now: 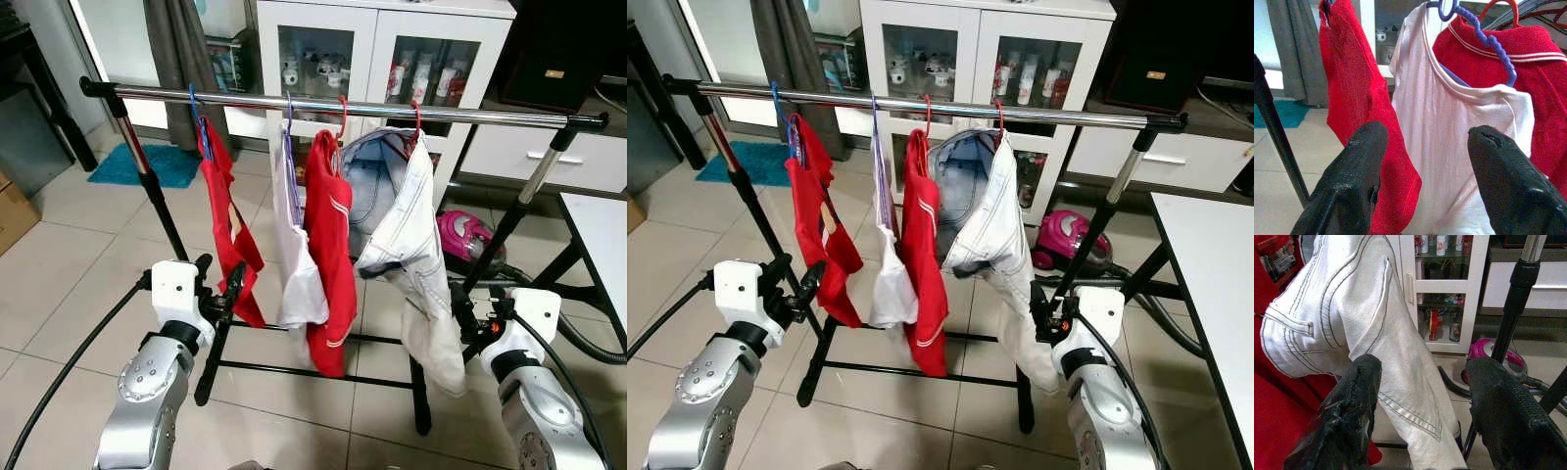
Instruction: Hang hanger
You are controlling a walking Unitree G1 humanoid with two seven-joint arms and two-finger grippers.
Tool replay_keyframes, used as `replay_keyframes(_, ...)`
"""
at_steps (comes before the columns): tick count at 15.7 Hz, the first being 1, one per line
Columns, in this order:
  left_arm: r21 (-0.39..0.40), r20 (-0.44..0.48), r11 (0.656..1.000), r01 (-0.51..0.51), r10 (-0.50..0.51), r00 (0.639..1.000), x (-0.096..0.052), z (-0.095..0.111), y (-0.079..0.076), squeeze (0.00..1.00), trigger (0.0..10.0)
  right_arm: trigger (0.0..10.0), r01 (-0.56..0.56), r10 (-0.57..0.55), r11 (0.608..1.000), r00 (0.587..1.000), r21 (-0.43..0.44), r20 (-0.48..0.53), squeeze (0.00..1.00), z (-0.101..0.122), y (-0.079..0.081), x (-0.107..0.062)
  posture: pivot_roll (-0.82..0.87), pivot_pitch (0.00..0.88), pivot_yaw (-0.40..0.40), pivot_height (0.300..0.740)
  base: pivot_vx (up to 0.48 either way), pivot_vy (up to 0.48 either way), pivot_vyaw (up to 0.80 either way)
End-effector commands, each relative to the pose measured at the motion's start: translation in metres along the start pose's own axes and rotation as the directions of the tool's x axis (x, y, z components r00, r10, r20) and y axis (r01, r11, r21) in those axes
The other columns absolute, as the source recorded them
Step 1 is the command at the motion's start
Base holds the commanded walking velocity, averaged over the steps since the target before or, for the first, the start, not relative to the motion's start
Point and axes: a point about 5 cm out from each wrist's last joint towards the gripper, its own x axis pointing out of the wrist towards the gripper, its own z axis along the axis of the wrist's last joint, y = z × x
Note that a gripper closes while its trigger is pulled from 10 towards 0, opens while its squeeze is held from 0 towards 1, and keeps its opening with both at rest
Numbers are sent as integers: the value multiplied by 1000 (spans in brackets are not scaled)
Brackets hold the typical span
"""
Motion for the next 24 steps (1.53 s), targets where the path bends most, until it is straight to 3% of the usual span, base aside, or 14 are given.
replay_keyframes(1,149,-127,989,21,-2,992,42,20,-15,0,10000,10000,173,-172,985,981,-2,86,0,28,-12,-27,-97,0,158,740,0,0,0)
replay_keyframes(5,149,-127,989,21,-2,992,42,20,-15,0,10000,10000,173,-172,985,981,-2,86,0,28,-12,-27,-97,0,158,740,0,0,0)
replay_keyframes(6,140,-122,988,64,-47,991,42,20,-21,1000,10000,10000,158,-156,987,984,-14,90,1000,27,-9,-27,-120,0,181,740,0,0,0)
replay_keyframes(7,144,-114,982,123,-107,988,40,20,-28,1000,10000,10000,154,-152,988,985,-19,87,1000,25,-6,-27,-120,0,182,740,0,0,0)
replay_keyframes(9,128,-100,984,126,-114,988,40,22,-28,1000,10000,10000,142,-135,988,985,-59,108,1000,27,-6,-27,-119,0,182,740,0,0,0)
replay_keyframes(11,163,-72,978,127,-117,991,41,29,-29,1000,10000,10000,113,-96,990,977,-83,188,1000,43,1,-24,-99,0,154,740,0,0,0)
replay_keyframes(13,193,1,979,65,-67,998,25,29,-25,1000,10000,10000,-17,61,983,969,-180,239,1000,64,17,2,-27,0,40,740,0,0,0)
replay_keyframes(15,224,63,974,-13,-1,998,21,37,-15,1000,10000,10000,-120,150,981,965,-150,215,1000,59,31,12,8,0,7,740,0,0,0)
replay_keyframes(17,243,118,970,17,-47,992,27,51,-18,1000,10000,10000,-86,106,989,981,-124,165,1000,53,31,16,30,0,3,740,0,0,0)
replay_keyframes(19,151,115,989,10,-28,993,54,63,-17,1000,10000,10000,-84,116,982,975,-169,189,1000,55,28,14,3,0,36,740,0,0,0)
replay_keyframes(20,161,85,986,37,-51,995,55,62,-16,1000,10000,10000,-50,94,975,976,-216,197,1000,59,27,15,-1,0,38,740,0,0,0)
replay_keyframes(22,222,96,975,13,-35,995,49,59,-11,1000,10000,10000,-13,79,962,969,-272,234,1000,69,27,14,-11,0,49,740,0,0,0)
replay_keyframes(23,259,85,966,-23,1,996,35,54,-8,1000,10000,10000,-21,100,955,962,-297,253,1000,79,28,11,-2,0,46,740,0,0,0)
replay_keyframes(24,268,84,963,-29,7,996,31,53,-8,1000,10000,10000,-26,104,956,962,-294,251,1000,80,28,10,-2,0,46,740,0,0,0)
